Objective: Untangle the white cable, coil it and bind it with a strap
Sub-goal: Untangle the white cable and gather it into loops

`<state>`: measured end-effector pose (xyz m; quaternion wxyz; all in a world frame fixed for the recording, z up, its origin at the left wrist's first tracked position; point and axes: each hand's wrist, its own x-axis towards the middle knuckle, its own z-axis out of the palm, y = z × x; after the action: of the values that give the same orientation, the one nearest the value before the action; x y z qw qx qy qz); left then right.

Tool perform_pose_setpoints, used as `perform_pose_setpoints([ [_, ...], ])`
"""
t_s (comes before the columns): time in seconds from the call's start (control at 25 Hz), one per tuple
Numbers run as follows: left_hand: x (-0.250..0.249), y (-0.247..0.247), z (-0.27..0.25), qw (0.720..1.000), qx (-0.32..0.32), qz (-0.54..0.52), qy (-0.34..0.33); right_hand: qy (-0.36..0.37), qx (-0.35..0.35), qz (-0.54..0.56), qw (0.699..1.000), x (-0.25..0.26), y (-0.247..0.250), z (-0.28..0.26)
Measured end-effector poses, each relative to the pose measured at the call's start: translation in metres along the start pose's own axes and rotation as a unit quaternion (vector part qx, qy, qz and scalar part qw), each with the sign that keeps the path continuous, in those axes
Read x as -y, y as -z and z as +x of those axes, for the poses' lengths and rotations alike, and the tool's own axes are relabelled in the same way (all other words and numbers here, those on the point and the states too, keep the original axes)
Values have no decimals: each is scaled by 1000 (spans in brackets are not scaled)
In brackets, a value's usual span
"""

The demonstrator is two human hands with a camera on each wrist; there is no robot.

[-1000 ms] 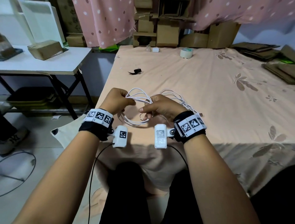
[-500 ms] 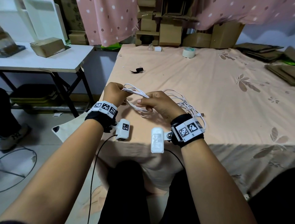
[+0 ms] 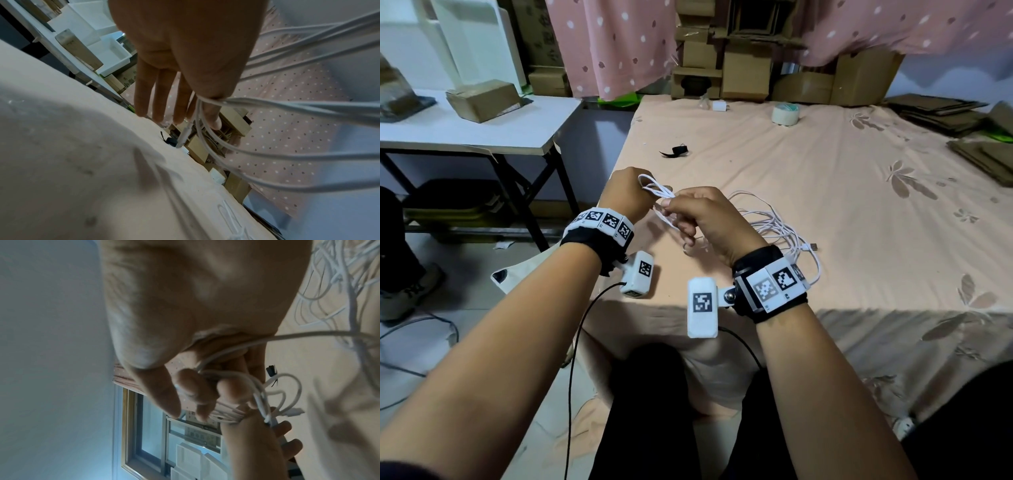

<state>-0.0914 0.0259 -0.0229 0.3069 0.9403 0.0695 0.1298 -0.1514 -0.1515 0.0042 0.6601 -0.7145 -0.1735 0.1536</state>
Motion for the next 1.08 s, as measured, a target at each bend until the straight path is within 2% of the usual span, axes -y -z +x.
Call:
perform_pose_setpoints([
  [0.08,-2,1,0,999,-3,33,6,-4,-4,18,1000,4,-2,-2],
  [0.2,-1,7,6,999,-33,27,17,-2,3,21,1000,4,-6,-6],
  [0.28,1,13,6,996,-37,77,11,19,21,37,999,1,-10,-8],
  [0.36,-2,16,1,988,-35,152,-20,11,39,83,996,1,-8,-9],
  [0.44,-11,18,-5,973,-36,214,-72,-16,41,175,984,9,-3,-11],
  [0.52,-22,17,-8,965,-19,240,-99,-44,36,236,970,18,4,-13],
  [0.64,-31,11,-9,970,12,222,-102,-53,22,172,983,21,6,-10],
  [0.8,-26,15,-4,976,14,207,-66,-42,-13,92,995,11,-5,-5],
  [0.92,-21,18,-2,973,11,222,-57,-26,-41,133,990,7,-10,-11],
  [1.08,-18,26,2,970,-9,229,-79,-4,-42,162,986,6,-18,-13],
])
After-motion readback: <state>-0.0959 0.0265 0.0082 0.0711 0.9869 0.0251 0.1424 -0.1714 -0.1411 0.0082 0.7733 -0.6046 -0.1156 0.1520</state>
